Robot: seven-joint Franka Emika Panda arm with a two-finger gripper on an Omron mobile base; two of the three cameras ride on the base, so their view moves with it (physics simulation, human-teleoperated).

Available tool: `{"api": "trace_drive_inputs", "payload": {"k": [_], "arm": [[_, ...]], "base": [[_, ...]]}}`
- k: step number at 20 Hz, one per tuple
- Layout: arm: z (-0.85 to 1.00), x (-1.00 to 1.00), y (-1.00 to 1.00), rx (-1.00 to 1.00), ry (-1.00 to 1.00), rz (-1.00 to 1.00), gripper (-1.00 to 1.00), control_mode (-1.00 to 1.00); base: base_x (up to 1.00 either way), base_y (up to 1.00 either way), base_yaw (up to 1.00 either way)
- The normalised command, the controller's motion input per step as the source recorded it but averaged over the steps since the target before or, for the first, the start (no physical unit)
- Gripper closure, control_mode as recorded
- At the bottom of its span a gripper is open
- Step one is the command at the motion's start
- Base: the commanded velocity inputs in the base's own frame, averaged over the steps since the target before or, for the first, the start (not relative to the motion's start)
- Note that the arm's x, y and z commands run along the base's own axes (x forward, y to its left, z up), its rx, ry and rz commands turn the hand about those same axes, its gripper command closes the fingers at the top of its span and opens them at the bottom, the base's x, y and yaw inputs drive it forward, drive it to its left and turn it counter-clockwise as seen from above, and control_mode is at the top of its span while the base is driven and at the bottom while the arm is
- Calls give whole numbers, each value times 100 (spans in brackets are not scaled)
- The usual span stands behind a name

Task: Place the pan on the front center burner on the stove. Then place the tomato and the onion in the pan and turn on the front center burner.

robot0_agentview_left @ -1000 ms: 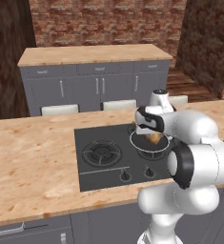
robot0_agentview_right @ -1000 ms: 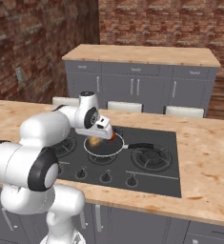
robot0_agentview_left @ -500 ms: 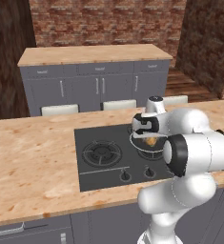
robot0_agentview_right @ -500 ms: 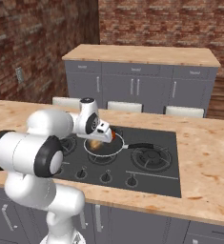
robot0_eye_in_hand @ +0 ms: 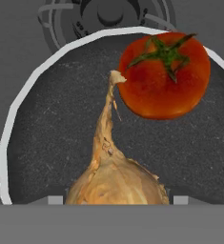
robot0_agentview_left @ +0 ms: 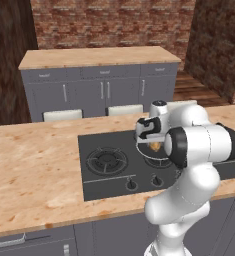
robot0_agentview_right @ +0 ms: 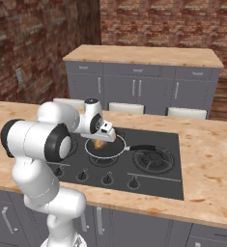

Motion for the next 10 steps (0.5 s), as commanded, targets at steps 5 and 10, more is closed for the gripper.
{"api": "trace_drive_inputs", "payload": {"k": [5,10], "arm": [[-8,0,8,0,0,0,100,-100],[-6,0,15,0,0,0,-100,-100]], "base": [[0,0,0],[0,0,0]]}}
